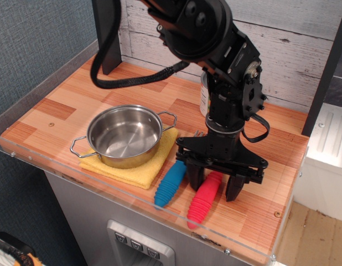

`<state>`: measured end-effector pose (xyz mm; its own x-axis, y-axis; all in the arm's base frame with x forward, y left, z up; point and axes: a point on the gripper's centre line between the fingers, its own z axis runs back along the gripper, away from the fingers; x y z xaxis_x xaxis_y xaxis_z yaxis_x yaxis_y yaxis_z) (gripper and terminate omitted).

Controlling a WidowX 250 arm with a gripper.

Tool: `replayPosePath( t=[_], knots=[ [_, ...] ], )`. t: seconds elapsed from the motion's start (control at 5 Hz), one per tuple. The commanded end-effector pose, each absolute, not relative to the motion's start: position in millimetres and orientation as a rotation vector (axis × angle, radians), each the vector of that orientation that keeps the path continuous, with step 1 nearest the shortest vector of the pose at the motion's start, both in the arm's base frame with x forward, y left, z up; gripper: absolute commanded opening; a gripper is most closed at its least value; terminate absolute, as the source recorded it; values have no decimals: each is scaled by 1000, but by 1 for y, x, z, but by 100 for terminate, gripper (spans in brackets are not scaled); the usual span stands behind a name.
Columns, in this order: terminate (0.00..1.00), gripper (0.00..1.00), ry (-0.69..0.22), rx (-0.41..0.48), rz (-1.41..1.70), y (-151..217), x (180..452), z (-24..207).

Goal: Move the red spoon to the other side of the silver pot.

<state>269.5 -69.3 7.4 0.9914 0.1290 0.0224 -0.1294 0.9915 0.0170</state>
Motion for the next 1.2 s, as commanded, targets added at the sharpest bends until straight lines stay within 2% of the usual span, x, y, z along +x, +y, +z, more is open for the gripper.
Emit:
replayPosePath(
  t=[0.0, 0.2, 0.6, 0.8, 1.0],
  knots=[
    [0, 0, -65, 10, 117, -68, 271, 20],
    [0, 0, -92, 3, 131, -62, 271, 34],
    [0, 0, -145, 15, 141, -34, 264, 80],
    [0, 0, -59, 70, 139, 2, 264, 96],
    [0, 0, -2, 114, 149, 34, 264, 101]
  ],
)
